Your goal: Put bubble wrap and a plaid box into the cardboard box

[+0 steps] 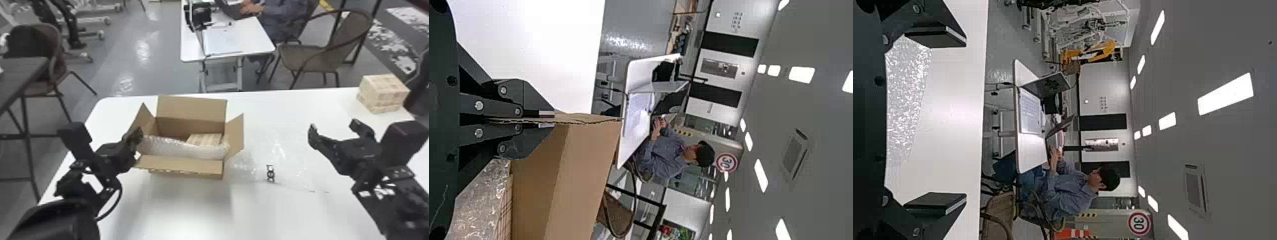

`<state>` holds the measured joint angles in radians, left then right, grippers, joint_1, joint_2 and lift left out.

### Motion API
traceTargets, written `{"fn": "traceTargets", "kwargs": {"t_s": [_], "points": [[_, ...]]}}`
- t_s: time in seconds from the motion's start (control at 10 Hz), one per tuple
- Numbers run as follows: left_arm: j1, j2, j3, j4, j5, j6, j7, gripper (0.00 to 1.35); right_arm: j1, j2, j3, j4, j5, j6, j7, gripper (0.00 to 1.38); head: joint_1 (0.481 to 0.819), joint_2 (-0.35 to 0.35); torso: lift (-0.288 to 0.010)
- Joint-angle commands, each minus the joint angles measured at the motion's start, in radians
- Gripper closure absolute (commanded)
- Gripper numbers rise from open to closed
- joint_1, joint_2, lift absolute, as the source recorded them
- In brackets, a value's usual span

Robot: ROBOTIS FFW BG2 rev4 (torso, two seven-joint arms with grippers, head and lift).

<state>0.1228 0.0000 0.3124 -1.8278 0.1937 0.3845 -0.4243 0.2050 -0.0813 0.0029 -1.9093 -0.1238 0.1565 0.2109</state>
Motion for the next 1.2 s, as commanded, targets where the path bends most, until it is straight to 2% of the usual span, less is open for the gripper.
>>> {"fn": "traceTargets", "kwargs": {"t_s": [0.0,0.1,0.2,0.3,0.5,0.7,0.8,1.0,1.1], "points": [[0.001,-0.003,0.008,0.036,0.038,0.002,0.035,1.21,0.002,-0.002,0.0,-0.002,-0.002,0.001,0.001,0.19,0.695,0.108,-0.108],[0.0,-0.003,0.01,0.07,0.086,-0.021,0.061,1.21,0.002,-0.002,0.002,-0.002,-0.002,0.005,0.004,0.19,0.695,0.118,-0.108],[0.005,-0.003,0.002,0.09,0.138,-0.053,0.116,1.21,0.002,-0.002,0.002,-0.002,0.0,0.006,0.007,0.19,0.695,0.125,-0.108],[0.018,-0.003,-0.016,0.093,0.173,-0.102,0.208,1.21,0.005,0.0,0.002,-0.004,0.0,0.006,0.007,0.19,0.695,0.134,-0.108],[0.035,-0.003,-0.047,0.156,0.25,-0.292,0.326,1.21,0.007,0.0,0.002,-0.004,-0.002,0.011,0.008,0.2,0.695,0.153,-0.108],[0.072,-0.003,-0.087,0.166,0.299,-0.473,0.472,1.21,0.008,-0.002,0.002,-0.004,-0.003,0.012,0.01,0.19,0.695,0.181,-0.108],[0.087,-0.003,-0.101,0.166,0.299,-0.547,0.502,1.21,0.01,0.0,0.002,-0.004,-0.005,0.014,0.01,0.19,0.695,0.199,-0.108],[0.113,-0.003,-0.168,0.171,0.293,-0.696,0.654,1.21,0.01,0.0,0.002,-0.002,-0.007,0.018,0.012,0.19,0.695,0.217,-0.108],[0.127,-0.003,-0.193,0.173,0.303,-0.734,0.72,1.21,0.008,0.0,0.002,-0.002,-0.007,0.021,0.016,0.19,0.695,0.227,-0.108]]}}
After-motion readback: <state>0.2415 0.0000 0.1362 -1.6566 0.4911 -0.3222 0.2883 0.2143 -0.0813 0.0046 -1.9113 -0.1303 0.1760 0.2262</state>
